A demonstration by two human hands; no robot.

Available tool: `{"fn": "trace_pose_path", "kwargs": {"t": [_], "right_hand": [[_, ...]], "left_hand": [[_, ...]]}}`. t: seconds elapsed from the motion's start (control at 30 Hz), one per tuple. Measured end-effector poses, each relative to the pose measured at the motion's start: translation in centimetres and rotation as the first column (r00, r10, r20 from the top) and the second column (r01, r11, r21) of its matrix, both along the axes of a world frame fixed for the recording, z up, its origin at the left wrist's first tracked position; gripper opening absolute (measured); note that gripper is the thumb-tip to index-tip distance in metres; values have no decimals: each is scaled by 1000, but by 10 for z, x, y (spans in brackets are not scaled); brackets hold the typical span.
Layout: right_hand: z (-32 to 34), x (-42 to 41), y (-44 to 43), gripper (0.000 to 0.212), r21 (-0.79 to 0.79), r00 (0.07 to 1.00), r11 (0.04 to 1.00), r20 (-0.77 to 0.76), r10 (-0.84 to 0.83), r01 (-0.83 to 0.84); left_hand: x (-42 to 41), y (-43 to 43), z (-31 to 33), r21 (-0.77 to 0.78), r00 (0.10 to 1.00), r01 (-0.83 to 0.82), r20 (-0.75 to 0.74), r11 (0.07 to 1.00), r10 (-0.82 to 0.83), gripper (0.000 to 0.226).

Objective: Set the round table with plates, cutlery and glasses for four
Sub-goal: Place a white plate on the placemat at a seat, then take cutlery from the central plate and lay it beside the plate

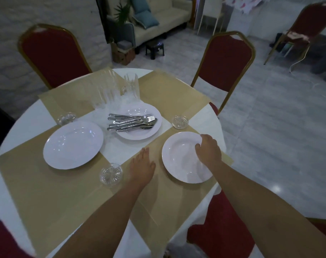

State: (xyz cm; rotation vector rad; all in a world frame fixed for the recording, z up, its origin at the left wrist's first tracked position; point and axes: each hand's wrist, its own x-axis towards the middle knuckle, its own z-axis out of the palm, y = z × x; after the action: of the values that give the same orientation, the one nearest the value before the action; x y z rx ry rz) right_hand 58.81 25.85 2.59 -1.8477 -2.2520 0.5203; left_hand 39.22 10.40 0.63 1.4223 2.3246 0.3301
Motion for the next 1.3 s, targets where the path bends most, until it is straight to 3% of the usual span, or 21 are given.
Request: {"fn": "trace_pose_path", "kwargs": {"t": [0.23, 0.5, 0.63, 0.7, 0.77, 0.9, 1.03, 1.17, 1.3], "right_hand": [[2, -53, -21, 28, -15, 999, 1000, -30, -24, 24], [-8, -139, -42, 19, -289, 977, 953, -155, -145, 96], [-12, -188, -40, 27, -387, 924, 913, -287, -253, 130], [-14, -211, -36, 20, -494, 891, 861, -329, -313, 121], [-18, -233, -32, 14, -599, 829, 787, -360, -429, 147], [-31, -268, -24, 34, -681, 653, 683, -396, -645, 263], [-28, -287, -17, 20, -757, 418, 582, -445, -792, 297], [-31, -298, -12, 14, -768, 365, 554, -439, -821, 323], [-33, -305, -7, 12, -790, 295, 510, -426, -855, 339]], "left_hand": [[-67, 3, 36, -37, 997, -28, -75, 999, 25, 50], [-143, 33, 37, -20, 997, 28, -65, 999, -29, 42], [-179, 65, 35, -10, 989, 112, -93, 994, -113, 32], [-195, 81, 32, 7, 989, 133, -71, 991, -132, 29], [-209, 94, 27, 13, 984, 172, -58, 985, -171, 24], [-225, 114, 15, 11, 955, 291, -60, 957, -290, 17], [-227, 123, 8, 9, 932, 357, -62, 934, -356, 19], [-236, 132, 1, 19, 944, 330, -16, 944, -329, 29], [-253, 143, -6, 38, 941, 339, -29, 940, -338, 24]]}}
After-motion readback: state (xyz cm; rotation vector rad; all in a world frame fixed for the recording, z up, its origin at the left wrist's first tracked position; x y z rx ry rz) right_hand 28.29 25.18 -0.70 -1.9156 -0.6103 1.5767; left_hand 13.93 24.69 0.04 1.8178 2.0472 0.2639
